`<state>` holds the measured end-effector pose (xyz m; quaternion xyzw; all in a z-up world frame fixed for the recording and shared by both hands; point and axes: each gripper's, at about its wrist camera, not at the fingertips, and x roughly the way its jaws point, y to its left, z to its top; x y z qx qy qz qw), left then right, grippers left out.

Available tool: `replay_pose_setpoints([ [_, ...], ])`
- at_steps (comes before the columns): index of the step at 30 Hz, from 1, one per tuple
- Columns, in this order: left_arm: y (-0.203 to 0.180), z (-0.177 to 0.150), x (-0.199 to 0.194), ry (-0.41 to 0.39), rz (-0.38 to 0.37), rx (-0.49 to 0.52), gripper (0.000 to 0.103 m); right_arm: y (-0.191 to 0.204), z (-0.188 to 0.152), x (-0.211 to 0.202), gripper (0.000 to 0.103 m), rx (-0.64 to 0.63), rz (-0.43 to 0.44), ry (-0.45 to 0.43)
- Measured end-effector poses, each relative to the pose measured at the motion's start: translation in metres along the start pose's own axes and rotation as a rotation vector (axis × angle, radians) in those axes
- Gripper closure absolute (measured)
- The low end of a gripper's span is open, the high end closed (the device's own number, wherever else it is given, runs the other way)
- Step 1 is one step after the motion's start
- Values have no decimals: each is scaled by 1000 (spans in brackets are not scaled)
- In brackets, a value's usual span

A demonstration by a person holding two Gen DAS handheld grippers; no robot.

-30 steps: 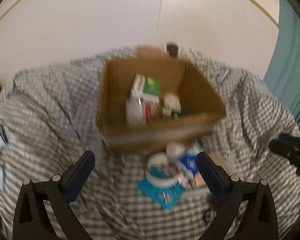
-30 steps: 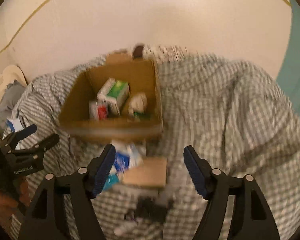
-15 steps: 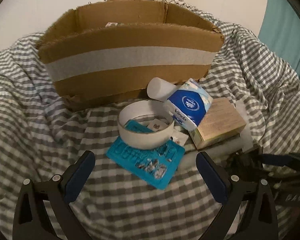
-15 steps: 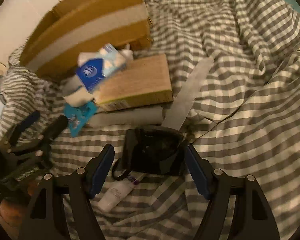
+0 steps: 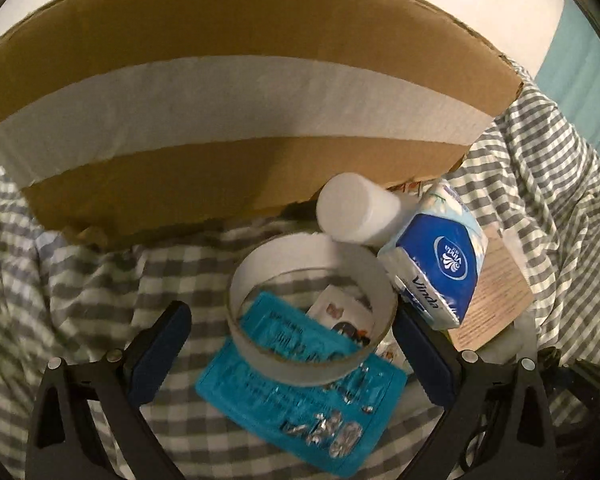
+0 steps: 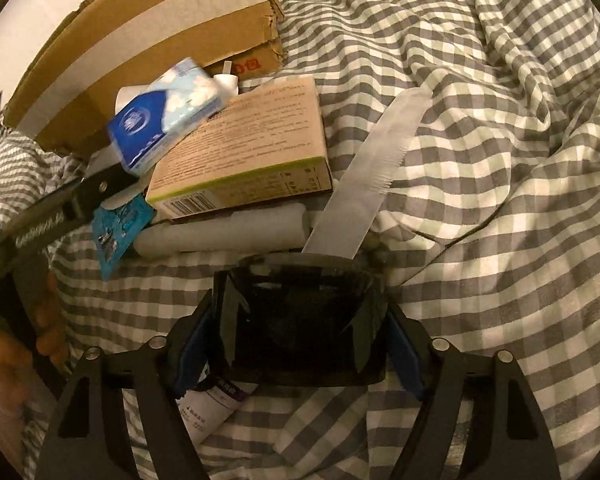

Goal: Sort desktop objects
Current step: 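Grasp the tape roll with the left tool, then lower the tape roll into the cardboard box and open the left tool, then grasp the teal blister pack with left tool while right tool grasps white comb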

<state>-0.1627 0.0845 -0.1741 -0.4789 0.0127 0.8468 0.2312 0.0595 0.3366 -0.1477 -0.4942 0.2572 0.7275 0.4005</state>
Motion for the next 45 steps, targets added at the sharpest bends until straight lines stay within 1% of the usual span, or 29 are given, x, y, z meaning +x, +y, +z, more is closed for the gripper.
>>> replay_pose_setpoints([
  [2, -3, -1, -4, -1, -31, 10, 20, 1, -2, -6, 28, -8, -6, -13],
  [4, -8, -6, -11, 0, -13, 33, 20, 3, -4, -14, 28, -30, -12, -29],
  [6, -12, -9, -17, -4, -2, 57, 21, 7, -7, -21, 28, -60, -39, -42],
  [8, -13, -14, -24, -6, 5, 64, 21, 8, -10, -29, 28, -65, -36, -49],
  [10, -12, -19, -34, -10, 0, 47, 21, 8, -14, -39, 28, -64, -29, -64],
  [15, -3, -24, -64, -25, -1, 12, 21, 21, -20, -69, 28, -100, -67, -123],
  [16, -2, -26, -74, -31, 4, 6, 21, 27, -12, -71, 28, -103, -70, -131],
  [18, -1, -27, -89, -42, 8, -6, 21, 35, -11, -81, 28, -116, -75, -159],
  [21, 2, -30, -123, -110, 9, -4, 21, 50, -10, -98, 28, -144, -82, -208],
  [23, 0, -28, -141, -141, 15, 3, 21, 52, -6, -109, 28, -160, -79, -239],
  [25, 4, -25, -162, -181, 12, -5, 21, 61, -4, -121, 28, -181, -77, -274],
  [28, 5, -16, -185, -224, -8, -19, 21, 74, 1, -141, 28, -205, -60, -322],
  [32, -1, 1, -206, -284, -2, -3, 21, 92, 9, -165, 28, -252, -51, -383],
  [34, -2, 11, -213, -305, 3, 0, 21, 100, 13, -174, 28, -270, -44, -402],
  [38, 0, 32, -217, -323, 12, 4, 21, 112, 34, -186, 28, -297, -16, -439],
  [41, 2, 52, -215, -340, 27, 9, 21, 118, 56, -191, 28, -302, 52, -449],
  [45, 7, 77, -205, -344, 43, -2, 21, 121, 93, -182, 28, -291, 153, -435],
])
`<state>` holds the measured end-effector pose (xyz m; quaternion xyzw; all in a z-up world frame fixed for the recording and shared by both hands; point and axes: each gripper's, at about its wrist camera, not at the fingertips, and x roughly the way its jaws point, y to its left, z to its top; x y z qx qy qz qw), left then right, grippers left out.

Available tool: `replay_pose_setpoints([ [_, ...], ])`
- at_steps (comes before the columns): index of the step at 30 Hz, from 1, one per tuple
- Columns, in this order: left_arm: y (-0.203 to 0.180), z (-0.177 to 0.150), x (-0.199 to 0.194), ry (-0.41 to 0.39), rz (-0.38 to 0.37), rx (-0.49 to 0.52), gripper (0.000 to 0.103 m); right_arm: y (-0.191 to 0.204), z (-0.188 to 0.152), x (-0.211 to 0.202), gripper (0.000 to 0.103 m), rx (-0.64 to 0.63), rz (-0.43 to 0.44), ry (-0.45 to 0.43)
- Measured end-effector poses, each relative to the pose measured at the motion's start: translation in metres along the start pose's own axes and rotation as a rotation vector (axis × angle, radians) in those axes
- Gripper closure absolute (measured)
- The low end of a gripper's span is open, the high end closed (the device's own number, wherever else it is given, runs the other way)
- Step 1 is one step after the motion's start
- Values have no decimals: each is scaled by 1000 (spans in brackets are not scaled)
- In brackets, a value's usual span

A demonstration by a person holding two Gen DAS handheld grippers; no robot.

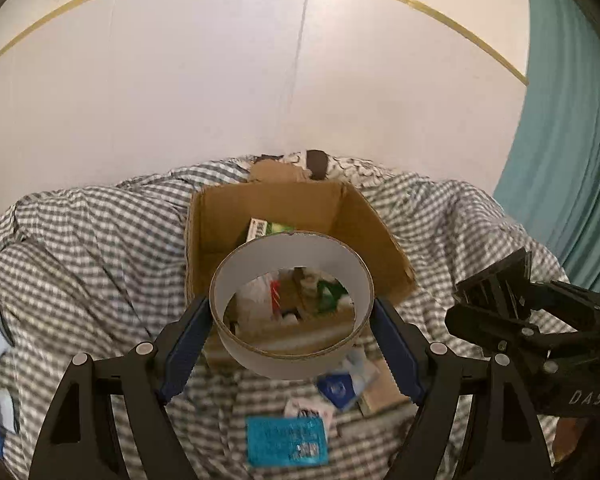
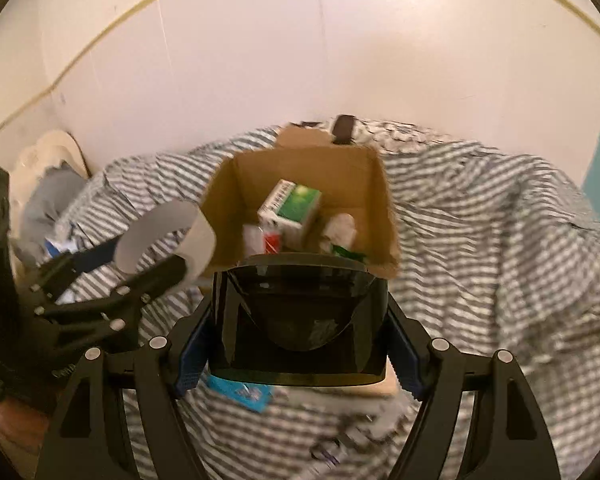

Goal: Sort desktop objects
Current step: 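Grasp the teal blister pack with left tool while right tool grasps white comb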

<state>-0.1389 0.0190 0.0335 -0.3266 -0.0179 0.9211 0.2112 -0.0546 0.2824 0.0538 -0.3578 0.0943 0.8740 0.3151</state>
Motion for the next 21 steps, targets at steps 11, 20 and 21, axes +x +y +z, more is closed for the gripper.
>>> replay_pose_setpoints([
  [11, 19, 24, 95, 70, 30, -30, 20, -44, 61, 104, 27, 111, 77, 76],
  [20, 17, 18, 91, 92, 90, -19, 0, -50, 70, 102, 12, 131, 51, 53],
  [21, 18, 16, 84, 90, 89, -24, 0, -51, 67, 94, 12, 133, 53, 49],
])
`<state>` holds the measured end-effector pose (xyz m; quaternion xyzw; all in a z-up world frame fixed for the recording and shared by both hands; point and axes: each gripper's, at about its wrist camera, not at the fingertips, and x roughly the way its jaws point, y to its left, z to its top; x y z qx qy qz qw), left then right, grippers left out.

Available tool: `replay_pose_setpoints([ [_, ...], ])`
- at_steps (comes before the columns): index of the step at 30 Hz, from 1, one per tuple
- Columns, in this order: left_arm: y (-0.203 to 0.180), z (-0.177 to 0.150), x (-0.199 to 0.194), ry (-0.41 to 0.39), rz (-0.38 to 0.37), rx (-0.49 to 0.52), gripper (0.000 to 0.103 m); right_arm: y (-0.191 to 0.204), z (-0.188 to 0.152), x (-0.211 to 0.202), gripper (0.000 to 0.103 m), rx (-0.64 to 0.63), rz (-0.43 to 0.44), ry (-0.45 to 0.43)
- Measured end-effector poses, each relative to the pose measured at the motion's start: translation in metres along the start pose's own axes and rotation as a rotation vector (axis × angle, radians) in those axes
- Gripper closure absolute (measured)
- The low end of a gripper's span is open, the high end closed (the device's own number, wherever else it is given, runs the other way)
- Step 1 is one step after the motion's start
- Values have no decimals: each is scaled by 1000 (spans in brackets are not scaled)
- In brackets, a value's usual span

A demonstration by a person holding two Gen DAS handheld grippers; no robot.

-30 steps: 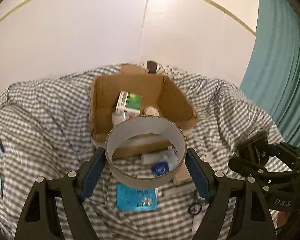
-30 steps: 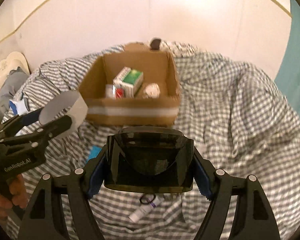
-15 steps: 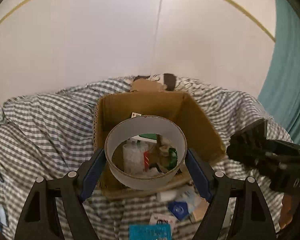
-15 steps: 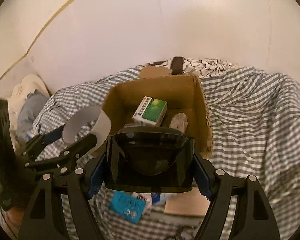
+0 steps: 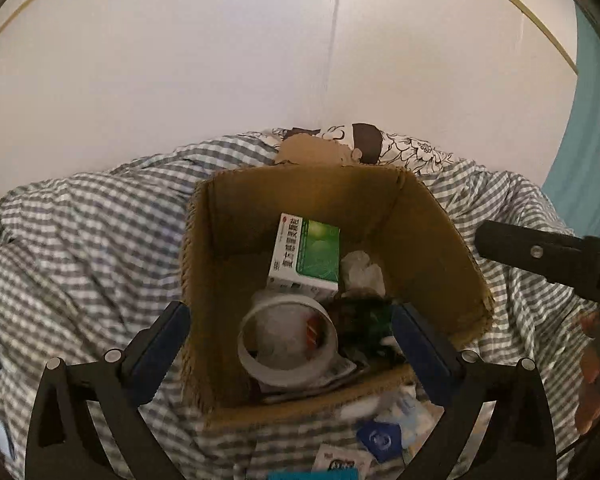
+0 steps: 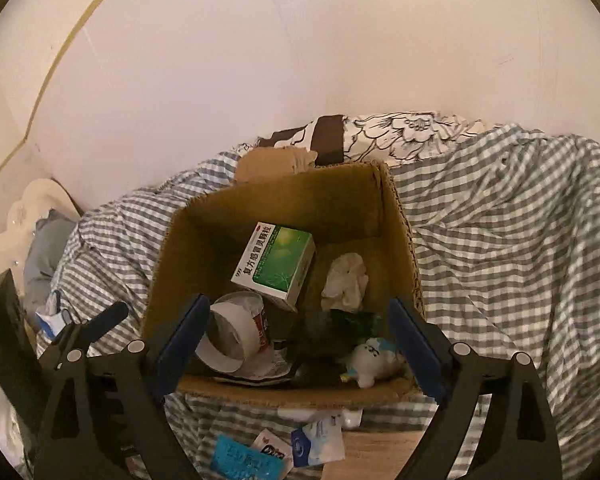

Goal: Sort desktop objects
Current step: 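Grasp the teal blister pack with left tool while right tool grasps white comb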

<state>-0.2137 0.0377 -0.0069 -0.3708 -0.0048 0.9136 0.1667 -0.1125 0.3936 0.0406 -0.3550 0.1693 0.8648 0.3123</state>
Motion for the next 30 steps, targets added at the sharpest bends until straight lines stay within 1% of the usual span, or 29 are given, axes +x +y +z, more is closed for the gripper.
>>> replay_pose_setpoints([
  [2, 2, -9, -16, -5, -7, -11, 0, -3, -9, -16, 12, -4, -5, -7],
  [5, 2, -29, -39, 8, -14, -9, 0, -11, -33, -43, 12, -24, -48, -9],
  [9, -2, -65, -60, 26, -10, 7, 0, -27, -81, -68, 12, -64, -147, 18],
  [11, -5, -87, -62, 52, -22, 8, 0, -37, -104, -72, 12, -53, -173, 42],
  [12, -7, -98, -60, 70, -28, 2, 0, -45, -116, -73, 15, -28, -194, 46],
  [13, -9, -111, -55, 102, -37, -8, 0, -54, -128, -71, 20, 2, -214, 56],
  [17, -16, -147, -34, 195, -72, -49, 0, -77, -155, -53, 30, 77, -244, 114],
  [19, -22, -163, -18, 240, -75, -54, 0, -83, -165, -39, 43, 76, -266, 148],
  [20, -23, -169, -14, 251, -73, -49, 0, -85, -170, -32, 44, 70, -269, 167],
  [22, -27, -179, 0, 276, -48, -20, 0, -90, -179, -15, 52, 64, -279, 205],
  [25, -28, -189, 13, 300, -31, -1, 0, -99, -189, 7, 55, 70, -293, 250],
  [27, -26, -192, 23, 313, -24, -9, 0, -104, -194, 16, 56, 67, -306, 265],
  [30, -22, -193, 36, 329, -13, -26, 0, -111, -193, 25, 56, 76, -317, 270],
])
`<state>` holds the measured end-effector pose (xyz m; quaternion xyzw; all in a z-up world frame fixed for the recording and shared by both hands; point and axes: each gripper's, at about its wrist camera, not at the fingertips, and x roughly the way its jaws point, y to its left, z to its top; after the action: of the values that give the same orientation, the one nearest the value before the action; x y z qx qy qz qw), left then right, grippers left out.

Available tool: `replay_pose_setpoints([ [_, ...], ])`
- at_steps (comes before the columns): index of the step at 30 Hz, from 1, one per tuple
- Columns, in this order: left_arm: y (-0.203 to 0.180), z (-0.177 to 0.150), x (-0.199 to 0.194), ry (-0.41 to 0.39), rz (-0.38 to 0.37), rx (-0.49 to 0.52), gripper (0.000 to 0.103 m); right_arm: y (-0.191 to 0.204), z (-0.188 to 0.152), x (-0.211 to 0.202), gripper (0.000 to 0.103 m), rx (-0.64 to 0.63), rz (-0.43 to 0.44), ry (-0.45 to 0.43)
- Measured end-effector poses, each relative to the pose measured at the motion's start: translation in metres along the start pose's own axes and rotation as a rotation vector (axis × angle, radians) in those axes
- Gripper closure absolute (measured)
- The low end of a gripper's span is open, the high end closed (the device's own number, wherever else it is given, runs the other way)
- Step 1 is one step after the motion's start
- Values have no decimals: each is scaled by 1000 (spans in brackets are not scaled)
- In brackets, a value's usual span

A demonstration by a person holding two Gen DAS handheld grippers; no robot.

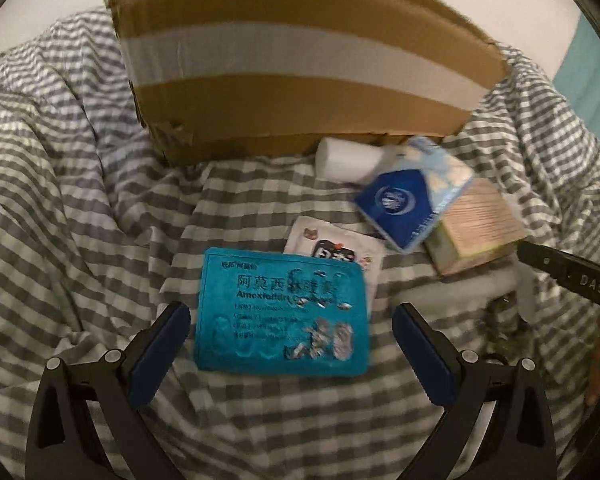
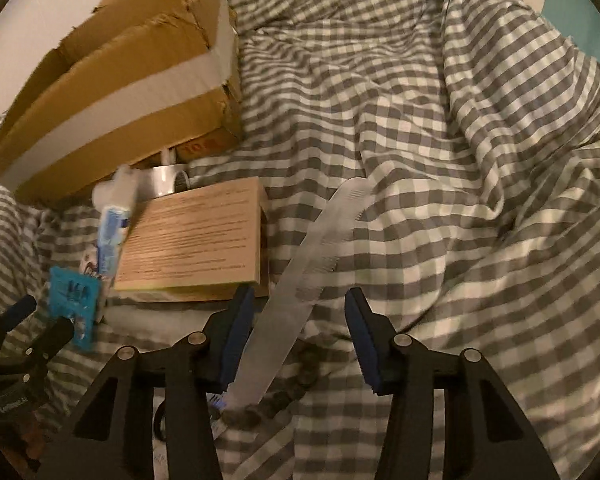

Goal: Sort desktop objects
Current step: 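Grasp the teal blister pack with left tool while right tool grasps white comb, then carry both items over the cardboard box and release them inside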

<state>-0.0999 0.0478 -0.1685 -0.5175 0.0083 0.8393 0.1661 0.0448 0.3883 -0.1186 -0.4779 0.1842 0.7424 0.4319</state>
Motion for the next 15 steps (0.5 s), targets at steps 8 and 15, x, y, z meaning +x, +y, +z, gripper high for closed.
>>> replay_pose_setpoints([
  [8, 2, -1, 28, 42, 16, -10, 0, 5, 18, 30, 56, 1, -65, 30],
  [15, 3, -7, 27, 49, -3, 27, 4, 15, 11, 29, 73, -74, -154, 5],
])
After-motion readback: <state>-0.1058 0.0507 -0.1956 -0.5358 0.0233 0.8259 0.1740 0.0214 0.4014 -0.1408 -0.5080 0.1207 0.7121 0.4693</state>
